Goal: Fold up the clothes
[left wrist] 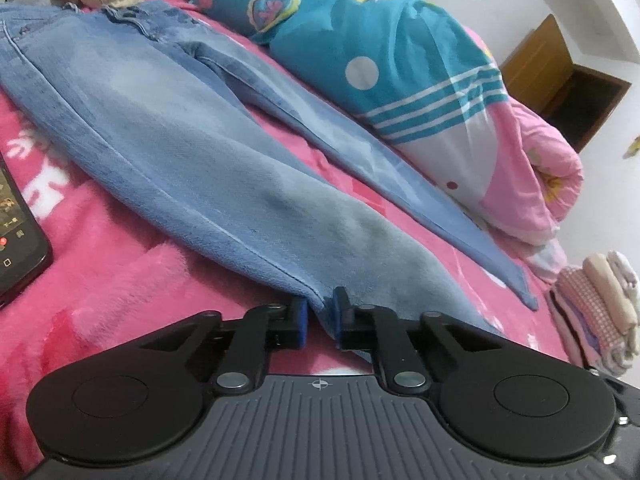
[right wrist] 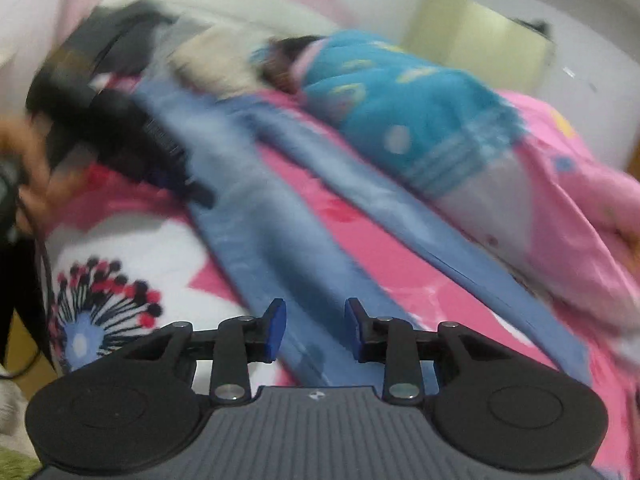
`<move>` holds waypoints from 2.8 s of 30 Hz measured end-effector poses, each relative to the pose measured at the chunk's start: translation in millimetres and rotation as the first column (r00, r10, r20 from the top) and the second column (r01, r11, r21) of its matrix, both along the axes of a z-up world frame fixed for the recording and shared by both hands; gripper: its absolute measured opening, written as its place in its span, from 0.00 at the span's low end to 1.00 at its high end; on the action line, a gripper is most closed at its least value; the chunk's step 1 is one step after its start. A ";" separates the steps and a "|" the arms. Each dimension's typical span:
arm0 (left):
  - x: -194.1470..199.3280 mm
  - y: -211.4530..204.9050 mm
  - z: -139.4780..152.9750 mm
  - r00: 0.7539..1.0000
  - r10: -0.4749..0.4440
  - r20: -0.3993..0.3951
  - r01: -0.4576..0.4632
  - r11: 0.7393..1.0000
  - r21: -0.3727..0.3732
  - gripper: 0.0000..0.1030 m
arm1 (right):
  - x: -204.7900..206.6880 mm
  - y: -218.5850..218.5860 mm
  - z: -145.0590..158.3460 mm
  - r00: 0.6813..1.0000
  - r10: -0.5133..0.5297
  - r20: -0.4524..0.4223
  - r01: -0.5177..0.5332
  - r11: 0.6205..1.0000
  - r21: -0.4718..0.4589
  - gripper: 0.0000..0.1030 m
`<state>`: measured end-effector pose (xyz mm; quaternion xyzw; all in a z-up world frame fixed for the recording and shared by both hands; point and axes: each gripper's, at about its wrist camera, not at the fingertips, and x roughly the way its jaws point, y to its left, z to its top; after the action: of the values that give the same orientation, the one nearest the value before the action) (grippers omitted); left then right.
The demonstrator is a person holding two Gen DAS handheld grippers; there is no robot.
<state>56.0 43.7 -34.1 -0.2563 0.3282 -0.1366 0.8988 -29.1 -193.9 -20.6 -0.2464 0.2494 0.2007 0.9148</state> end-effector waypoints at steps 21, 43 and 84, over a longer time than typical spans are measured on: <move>-20.4 12.4 19.0 0.996 -0.071 -0.048 0.077 0.989 0.128 0.13 | -2.0 -47.7 26.3 0.943 0.065 -0.325 0.025 0.964 0.265 0.03; -21.5 -17.9 34.9 0.998 -0.042 0.044 0.021 0.918 0.396 0.17 | -36.1 -300.3 19.8 0.682 -0.431 -0.591 0.702 0.157 0.695 0.00; -24.7 9.2 19.4 0.994 -0.048 -0.098 0.069 0.971 0.229 0.18 | -94.9 -328.8 15.8 0.556 -0.539 -0.633 0.810 0.181 0.557 0.02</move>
<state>31.3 52.9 -14.7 -0.1456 0.3901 -0.1118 0.9023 -124.0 -522.7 -4.8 0.3739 0.3420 -0.1074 0.8554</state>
